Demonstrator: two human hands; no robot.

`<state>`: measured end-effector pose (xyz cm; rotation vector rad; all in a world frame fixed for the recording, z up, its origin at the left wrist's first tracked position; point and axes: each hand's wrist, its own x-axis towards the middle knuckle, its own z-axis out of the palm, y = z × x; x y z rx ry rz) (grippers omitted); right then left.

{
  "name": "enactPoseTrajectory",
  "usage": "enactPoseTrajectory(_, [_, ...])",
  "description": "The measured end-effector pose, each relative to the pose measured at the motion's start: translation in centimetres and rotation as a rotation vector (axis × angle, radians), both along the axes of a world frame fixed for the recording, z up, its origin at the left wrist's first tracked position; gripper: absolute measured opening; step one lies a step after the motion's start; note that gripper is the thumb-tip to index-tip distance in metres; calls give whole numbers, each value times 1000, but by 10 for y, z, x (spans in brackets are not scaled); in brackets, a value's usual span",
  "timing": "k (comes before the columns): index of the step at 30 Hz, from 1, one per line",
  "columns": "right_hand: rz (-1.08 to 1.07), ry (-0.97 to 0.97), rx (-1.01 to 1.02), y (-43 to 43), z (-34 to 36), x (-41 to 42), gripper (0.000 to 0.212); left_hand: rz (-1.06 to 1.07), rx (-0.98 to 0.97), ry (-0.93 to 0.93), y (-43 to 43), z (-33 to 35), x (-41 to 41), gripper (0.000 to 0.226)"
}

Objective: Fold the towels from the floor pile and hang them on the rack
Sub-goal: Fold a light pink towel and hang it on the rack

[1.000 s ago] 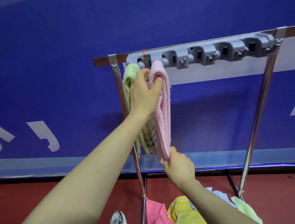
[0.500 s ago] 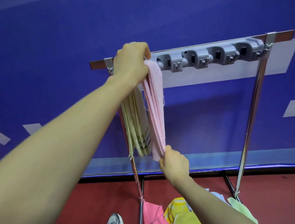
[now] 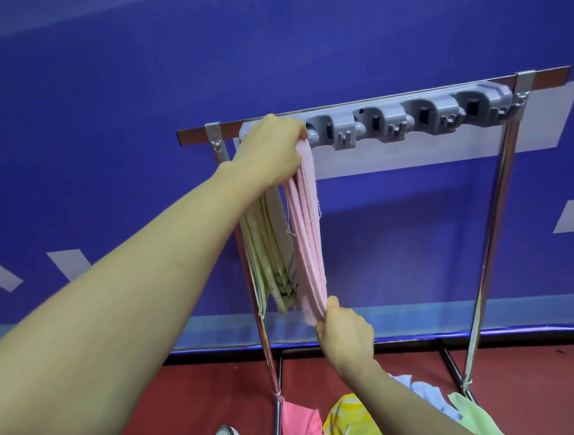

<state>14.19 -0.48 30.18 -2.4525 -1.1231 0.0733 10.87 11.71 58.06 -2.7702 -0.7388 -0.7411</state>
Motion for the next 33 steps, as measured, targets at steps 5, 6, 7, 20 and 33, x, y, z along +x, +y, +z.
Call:
enactPoseTrajectory(5, [10, 0, 8, 1, -4, -1, 21, 25, -11, 23, -5, 4, -1, 46])
enactPoseTrajectory(6, [11, -3, 5, 0, -7, -3, 22, 22, -13, 14, -6, 2, -1, 44])
enactPoseTrajectory(7, [11, -3, 1, -2, -10, -4, 22, 18, -20, 3, -7, 0, -3, 44])
enactPoseTrajectory(20, [71, 118, -199, -34, -55, -3, 18, -20, -703, -575, -52, -126, -12, 53])
enactPoseTrajectory(33, [127, 307, -460, -107, -210, 34, 24, 225, -1205, 309, -98, -490, -31, 24])
